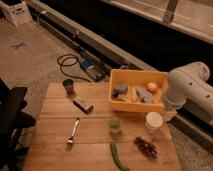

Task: Place brush in plastic cup

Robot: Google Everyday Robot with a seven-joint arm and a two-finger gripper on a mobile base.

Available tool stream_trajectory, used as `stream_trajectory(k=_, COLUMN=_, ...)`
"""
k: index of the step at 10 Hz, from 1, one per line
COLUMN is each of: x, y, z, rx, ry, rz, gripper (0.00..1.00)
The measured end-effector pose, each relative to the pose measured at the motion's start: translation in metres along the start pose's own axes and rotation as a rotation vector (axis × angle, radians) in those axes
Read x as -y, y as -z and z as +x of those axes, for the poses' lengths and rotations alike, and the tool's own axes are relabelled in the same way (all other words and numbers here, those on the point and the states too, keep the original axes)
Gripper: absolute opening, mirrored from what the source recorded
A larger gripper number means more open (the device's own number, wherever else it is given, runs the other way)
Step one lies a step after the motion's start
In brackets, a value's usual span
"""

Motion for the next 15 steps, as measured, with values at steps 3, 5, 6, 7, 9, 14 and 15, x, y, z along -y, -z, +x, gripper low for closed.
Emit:
stream_trajectory(k=3, x=0.0, y=0.0, z=0.0, rx=0.0, ry=0.0, rz=0.0, gripper=0.65)
stream_trajectory(k=5, x=0.0, y=0.0, z=0.0, rx=0.0, ry=0.0, rz=0.0, gripper=0.65)
stream_trajectory(k=6, x=0.0, y=0.0, z=0.0, rx=0.0, ry=0.0, rz=0.0, gripper=0.65)
stream_trajectory(k=7, x=0.0, y=0.0, z=0.0, rx=0.0, ry=0.0, rz=0.0, gripper=0.65)
stream_trajectory(k=9, x=0.0, y=0.0, z=0.0, rx=0.0, ry=0.0, rz=0.0, gripper=0.65)
stream_trajectory(k=14, x=0.037, y=0.015, z=0.004, rx=-0.025, ry=-0.024, rz=0.056, gripper=0.65)
stream_trajectory(k=15, x=0.062, y=0.021, z=0.007, rx=-0.03, ry=-0.03, rz=0.079, gripper=0.65)
